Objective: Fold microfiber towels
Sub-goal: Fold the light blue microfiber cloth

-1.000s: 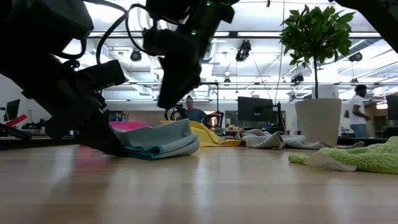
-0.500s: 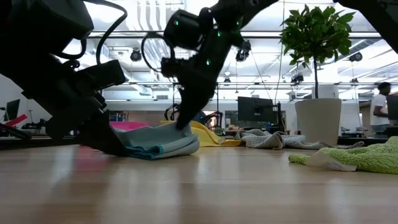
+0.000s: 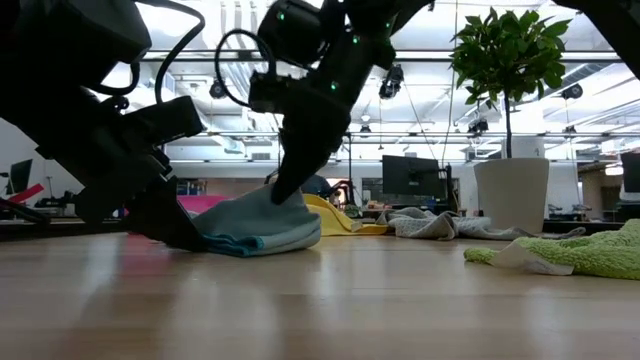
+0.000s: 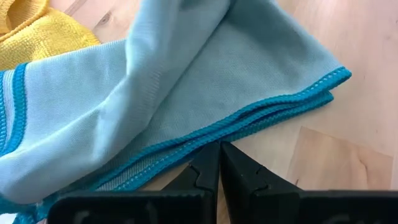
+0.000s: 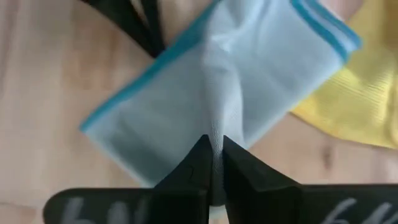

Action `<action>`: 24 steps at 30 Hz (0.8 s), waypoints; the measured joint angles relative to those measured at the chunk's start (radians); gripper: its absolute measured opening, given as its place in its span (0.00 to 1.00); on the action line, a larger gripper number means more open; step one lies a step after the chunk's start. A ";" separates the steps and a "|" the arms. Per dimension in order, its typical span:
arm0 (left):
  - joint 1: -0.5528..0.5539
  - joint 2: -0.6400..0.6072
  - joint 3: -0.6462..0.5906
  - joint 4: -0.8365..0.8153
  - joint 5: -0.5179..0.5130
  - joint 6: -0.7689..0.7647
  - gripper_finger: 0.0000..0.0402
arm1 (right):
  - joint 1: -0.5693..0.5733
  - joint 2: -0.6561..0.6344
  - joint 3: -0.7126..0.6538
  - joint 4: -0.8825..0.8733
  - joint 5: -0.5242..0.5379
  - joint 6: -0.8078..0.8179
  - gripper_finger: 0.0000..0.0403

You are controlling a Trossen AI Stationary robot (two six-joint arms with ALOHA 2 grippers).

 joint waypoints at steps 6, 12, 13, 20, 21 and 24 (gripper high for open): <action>0.000 0.000 0.000 0.005 0.000 0.000 0.00 | 0.046 0.001 -0.001 0.001 0.000 0.068 0.03; 0.000 0.000 0.000 0.007 0.001 0.000 0.00 | 0.085 0.017 -0.002 0.030 -0.002 0.136 0.03; 0.000 0.000 0.000 0.007 0.001 0.000 0.00 | 0.088 0.024 -0.002 0.041 -0.002 0.148 0.03; 0.000 0.000 0.000 0.007 0.001 -0.023 0.00 | 0.101 0.063 -0.002 0.063 -0.001 0.166 0.03; 0.000 0.000 0.000 0.007 0.002 -0.023 0.00 | 0.102 0.063 -0.003 0.063 -0.001 0.166 0.03; 0.000 -0.003 0.000 0.007 0.004 -0.023 0.00 | 0.106 0.062 -0.003 0.079 -0.016 0.165 0.03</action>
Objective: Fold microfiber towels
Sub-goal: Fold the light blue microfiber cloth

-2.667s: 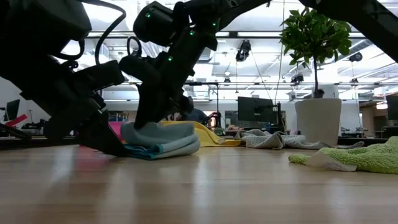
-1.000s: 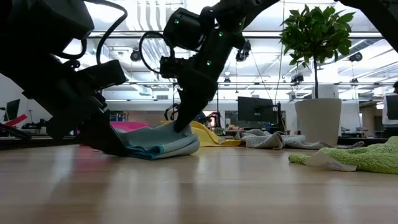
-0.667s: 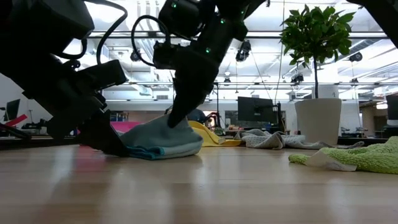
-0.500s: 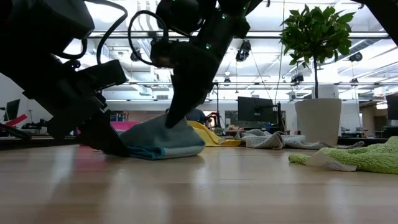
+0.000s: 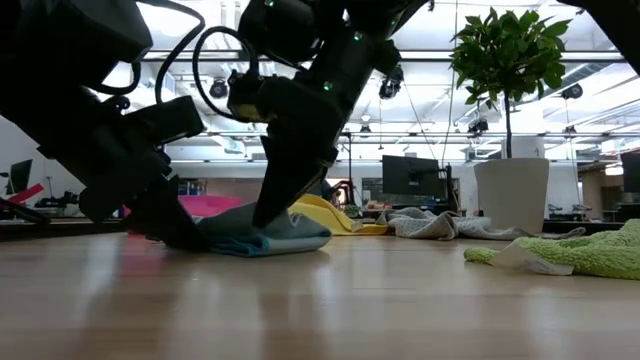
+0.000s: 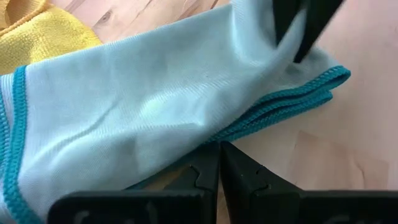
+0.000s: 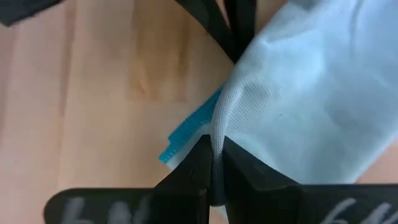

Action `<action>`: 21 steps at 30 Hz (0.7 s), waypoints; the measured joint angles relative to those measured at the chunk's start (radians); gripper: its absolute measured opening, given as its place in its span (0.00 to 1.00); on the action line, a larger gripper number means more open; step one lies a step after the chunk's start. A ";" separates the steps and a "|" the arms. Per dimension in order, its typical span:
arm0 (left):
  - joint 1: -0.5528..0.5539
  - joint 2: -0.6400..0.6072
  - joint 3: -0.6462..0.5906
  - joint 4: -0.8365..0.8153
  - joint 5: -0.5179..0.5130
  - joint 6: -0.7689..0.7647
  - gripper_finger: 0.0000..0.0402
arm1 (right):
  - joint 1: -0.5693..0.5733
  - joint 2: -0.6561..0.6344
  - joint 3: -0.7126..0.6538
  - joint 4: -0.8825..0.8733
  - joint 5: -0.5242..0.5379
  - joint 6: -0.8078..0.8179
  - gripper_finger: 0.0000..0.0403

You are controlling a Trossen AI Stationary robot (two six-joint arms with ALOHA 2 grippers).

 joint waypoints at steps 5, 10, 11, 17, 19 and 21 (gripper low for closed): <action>0.000 -0.053 0.000 -0.023 0.091 0.003 0.00 | 0.000 0.000 -0.002 0.007 -0.076 0.030 0.05; 0.000 -0.145 0.002 -0.088 0.169 0.004 0.00 | 0.000 0.000 -0.007 0.009 -0.081 0.039 0.18; 0.000 -0.166 0.002 -0.109 0.179 0.004 0.00 | 0.000 0.000 -0.007 0.010 -0.081 0.039 0.21; 0.000 -0.295 0.002 -0.191 0.222 0.007 0.00 | 0.009 -0.001 -0.007 0.006 -0.131 0.044 0.35; 0.000 -0.342 0.002 -0.218 0.221 0.031 0.00 | 0.014 -0.001 -0.006 -0.002 -0.142 0.050 0.38; 0.001 -0.375 0.002 -0.217 0.197 0.075 0.00 | 0.017 -0.005 -0.006 -0.008 -0.144 0.058 0.40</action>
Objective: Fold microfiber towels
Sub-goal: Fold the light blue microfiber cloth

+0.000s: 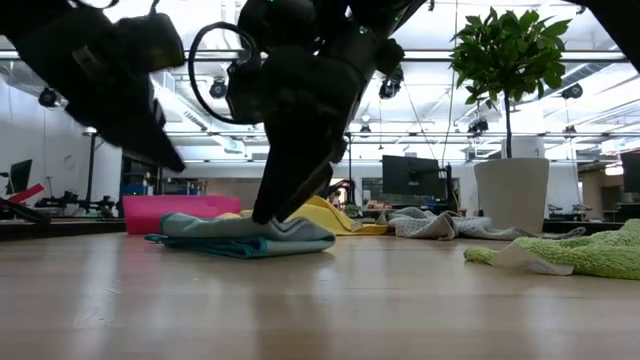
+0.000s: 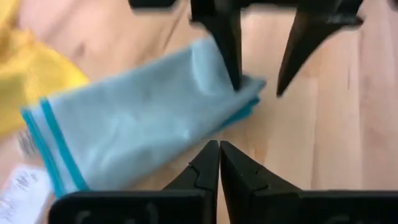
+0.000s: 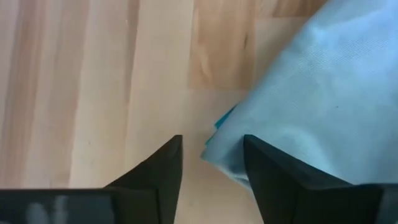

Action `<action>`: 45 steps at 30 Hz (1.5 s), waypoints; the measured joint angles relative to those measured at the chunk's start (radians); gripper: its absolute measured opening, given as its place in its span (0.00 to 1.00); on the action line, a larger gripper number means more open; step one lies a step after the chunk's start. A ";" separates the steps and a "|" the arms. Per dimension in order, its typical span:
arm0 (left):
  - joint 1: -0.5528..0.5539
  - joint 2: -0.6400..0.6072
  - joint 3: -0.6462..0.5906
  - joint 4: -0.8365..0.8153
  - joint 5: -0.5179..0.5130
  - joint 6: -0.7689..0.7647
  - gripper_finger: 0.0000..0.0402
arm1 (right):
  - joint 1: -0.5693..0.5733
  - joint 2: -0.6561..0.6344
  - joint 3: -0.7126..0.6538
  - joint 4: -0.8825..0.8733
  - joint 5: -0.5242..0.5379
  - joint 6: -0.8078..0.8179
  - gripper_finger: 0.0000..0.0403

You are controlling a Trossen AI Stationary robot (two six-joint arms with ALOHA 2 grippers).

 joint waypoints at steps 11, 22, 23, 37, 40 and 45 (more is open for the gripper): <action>0.060 0.046 -0.001 0.009 -0.185 0.108 0.00 | 0.001 -0.053 0.000 -0.001 0.013 -0.007 0.29; 0.079 0.219 -0.001 0.014 -0.139 0.081 0.00 | 0.011 -0.006 -0.110 0.268 0.095 0.058 0.03; 0.081 0.228 -0.001 0.013 -0.132 0.080 0.00 | 0.013 0.001 -0.116 0.285 0.094 0.069 0.03; 0.093 0.240 0.002 -0.007 0.005 -0.023 0.00 | 0.040 0.023 -0.121 0.171 0.037 -0.032 0.02; 0.091 0.235 0.009 -0.001 0.095 -0.051 0.00 | 0.040 0.000 -0.122 0.083 0.033 -0.110 0.02; 0.085 0.207 0.023 -0.029 0.172 -0.075 0.00 | 0.044 -0.043 -0.129 -0.040 0.023 -0.167 0.02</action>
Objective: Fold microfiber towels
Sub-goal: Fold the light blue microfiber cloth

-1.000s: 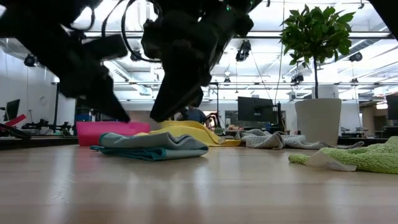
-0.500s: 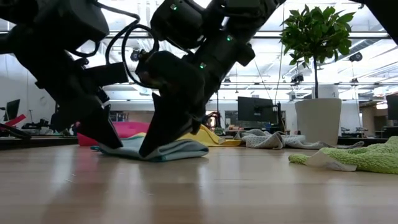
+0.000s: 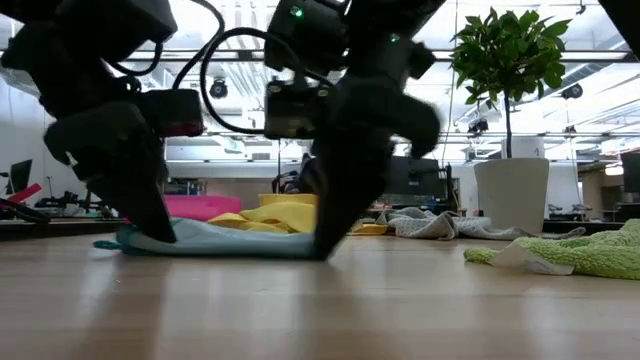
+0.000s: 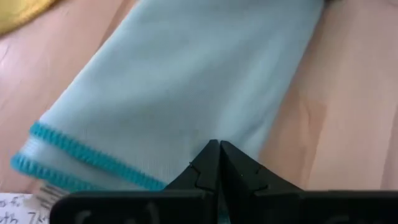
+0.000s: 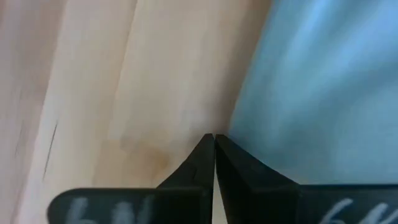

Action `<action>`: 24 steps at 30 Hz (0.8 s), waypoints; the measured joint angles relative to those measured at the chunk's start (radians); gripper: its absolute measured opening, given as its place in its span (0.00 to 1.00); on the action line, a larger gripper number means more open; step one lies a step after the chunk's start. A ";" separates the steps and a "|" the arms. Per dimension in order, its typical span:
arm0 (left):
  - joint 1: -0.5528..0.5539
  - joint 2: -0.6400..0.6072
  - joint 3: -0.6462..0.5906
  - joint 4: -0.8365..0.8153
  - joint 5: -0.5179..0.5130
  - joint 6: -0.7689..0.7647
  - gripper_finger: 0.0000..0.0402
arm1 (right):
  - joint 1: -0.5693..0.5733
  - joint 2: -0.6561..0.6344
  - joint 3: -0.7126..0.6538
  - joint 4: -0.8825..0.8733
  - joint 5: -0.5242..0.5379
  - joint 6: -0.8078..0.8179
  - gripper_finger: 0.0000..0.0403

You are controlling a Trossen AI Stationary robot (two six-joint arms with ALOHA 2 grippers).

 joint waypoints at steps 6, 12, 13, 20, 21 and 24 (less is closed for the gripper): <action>-0.001 -0.067 0.007 -0.006 0.016 0.005 0.00 | 0.000 -0.065 -0.007 -0.055 0.008 -0.015 0.02; -0.001 -0.145 0.000 -0.006 0.029 0.069 0.00 | -0.007 -0.153 -0.096 0.060 0.030 -0.005 0.02; -0.001 -0.158 -0.001 -0.006 0.019 0.091 0.00 | -0.008 -0.168 -0.120 0.118 0.039 0.004 0.02; 0.003 -0.160 -0.023 0.009 -0.181 0.190 0.00 | -0.011 -0.184 -0.340 0.653 0.184 0.094 0.02; 0.003 -0.151 -0.030 0.000 -0.210 0.185 0.00 | -0.012 -0.181 -0.367 0.724 0.234 0.109 0.02; 0.005 -0.114 -0.040 0.014 -0.267 0.182 0.00 | -0.015 -0.168 -0.441 0.853 0.367 0.145 0.02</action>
